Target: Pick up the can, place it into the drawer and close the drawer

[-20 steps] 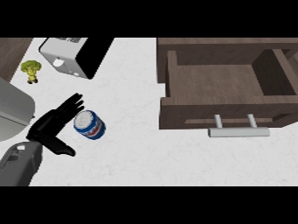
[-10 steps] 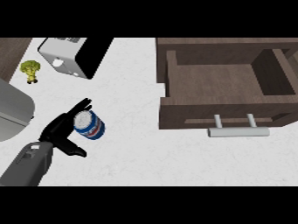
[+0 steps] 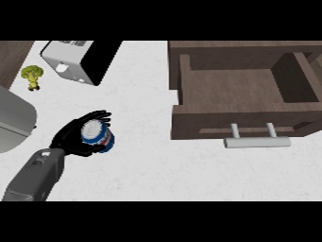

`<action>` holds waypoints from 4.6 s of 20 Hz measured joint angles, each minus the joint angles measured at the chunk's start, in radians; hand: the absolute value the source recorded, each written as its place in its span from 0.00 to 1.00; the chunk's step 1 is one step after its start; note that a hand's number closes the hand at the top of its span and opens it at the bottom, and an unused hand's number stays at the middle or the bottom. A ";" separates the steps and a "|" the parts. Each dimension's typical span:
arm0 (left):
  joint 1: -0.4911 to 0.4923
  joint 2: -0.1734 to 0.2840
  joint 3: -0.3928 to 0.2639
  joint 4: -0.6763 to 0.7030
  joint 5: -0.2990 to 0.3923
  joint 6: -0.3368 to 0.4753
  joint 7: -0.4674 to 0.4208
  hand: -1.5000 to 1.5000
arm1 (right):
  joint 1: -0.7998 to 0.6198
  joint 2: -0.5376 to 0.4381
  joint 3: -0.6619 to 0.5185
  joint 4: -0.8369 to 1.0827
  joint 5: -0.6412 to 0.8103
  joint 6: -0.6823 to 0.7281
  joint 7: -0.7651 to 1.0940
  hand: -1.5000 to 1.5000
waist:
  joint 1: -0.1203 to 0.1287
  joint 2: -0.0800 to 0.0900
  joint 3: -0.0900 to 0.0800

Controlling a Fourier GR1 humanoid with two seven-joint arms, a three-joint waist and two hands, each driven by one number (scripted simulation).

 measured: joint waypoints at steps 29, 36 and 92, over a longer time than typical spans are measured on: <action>0.041 -0.229 0.130 -0.487 0.229 0.430 0.130 1.00 | 0.083 0.044 -0.014 -0.067 -0.043 -0.033 0.020 0.00 | 0.041 -0.020 0.004; 0.058 -0.251 -0.028 -0.821 0.282 0.649 0.348 1.00 | 0.065 0.024 -0.009 -0.103 -0.066 -0.075 0.065 0.00 | 0.034 -0.016 0.003; -0.809 -0.256 -0.546 -0.320 0.732 1.296 0.467 1.00 | -0.040 0.019 0.087 -0.102 -0.007 -0.113 0.097 0.00 | -0.047 0.008 0.003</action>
